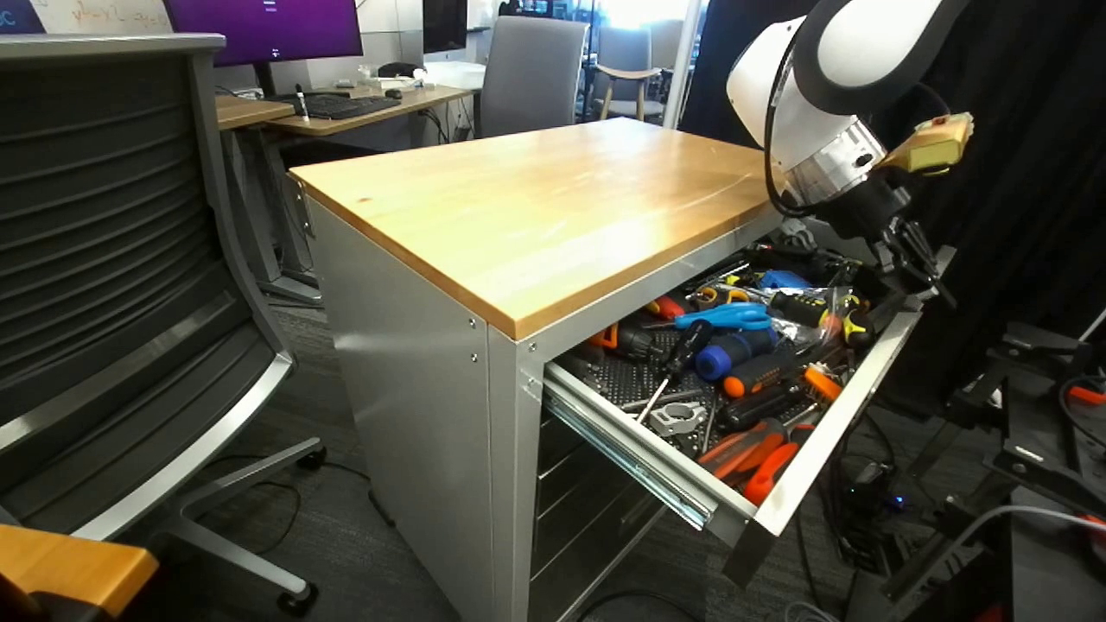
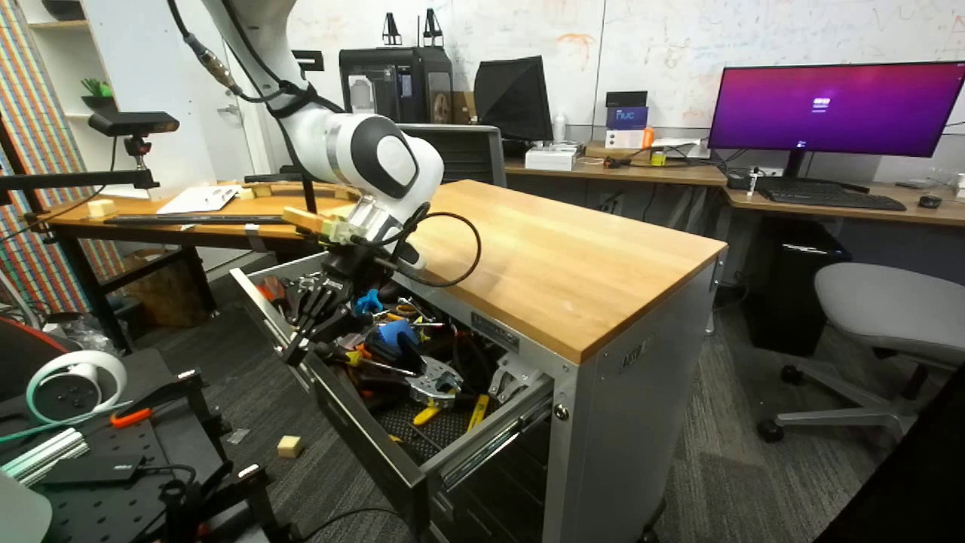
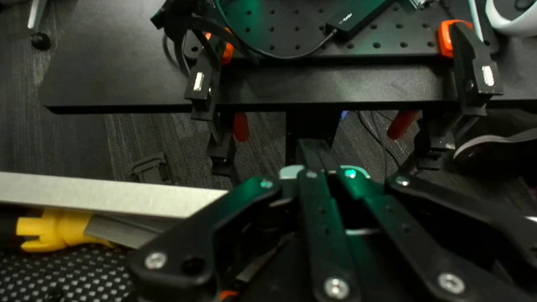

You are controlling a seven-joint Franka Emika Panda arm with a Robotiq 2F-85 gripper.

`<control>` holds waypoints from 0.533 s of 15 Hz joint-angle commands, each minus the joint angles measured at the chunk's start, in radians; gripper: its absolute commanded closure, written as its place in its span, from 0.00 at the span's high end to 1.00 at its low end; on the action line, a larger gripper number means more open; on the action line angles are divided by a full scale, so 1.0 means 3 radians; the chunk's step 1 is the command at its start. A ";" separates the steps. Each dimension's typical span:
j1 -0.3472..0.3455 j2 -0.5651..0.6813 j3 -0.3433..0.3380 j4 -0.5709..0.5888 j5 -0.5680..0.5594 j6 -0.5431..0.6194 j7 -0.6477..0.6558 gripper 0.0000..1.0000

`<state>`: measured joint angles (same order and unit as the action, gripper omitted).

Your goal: Put the screwdriver in the drawer and close it

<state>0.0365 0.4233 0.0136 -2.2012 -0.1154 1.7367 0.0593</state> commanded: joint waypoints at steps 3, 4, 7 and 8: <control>0.0059 -0.0100 -0.0022 -0.0172 0.0019 0.0415 0.0329 0.07; 0.0061 -0.0129 -0.0037 -0.0194 0.0017 0.0496 0.0424 0.08; 0.0041 -0.0190 -0.0076 -0.0202 0.0028 0.0721 0.0645 0.06; 0.0038 -0.0206 -0.0079 -0.0189 0.0046 0.0782 0.0697 0.06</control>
<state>0.0413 0.3833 0.0073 -2.2452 -0.1122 1.8526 0.2130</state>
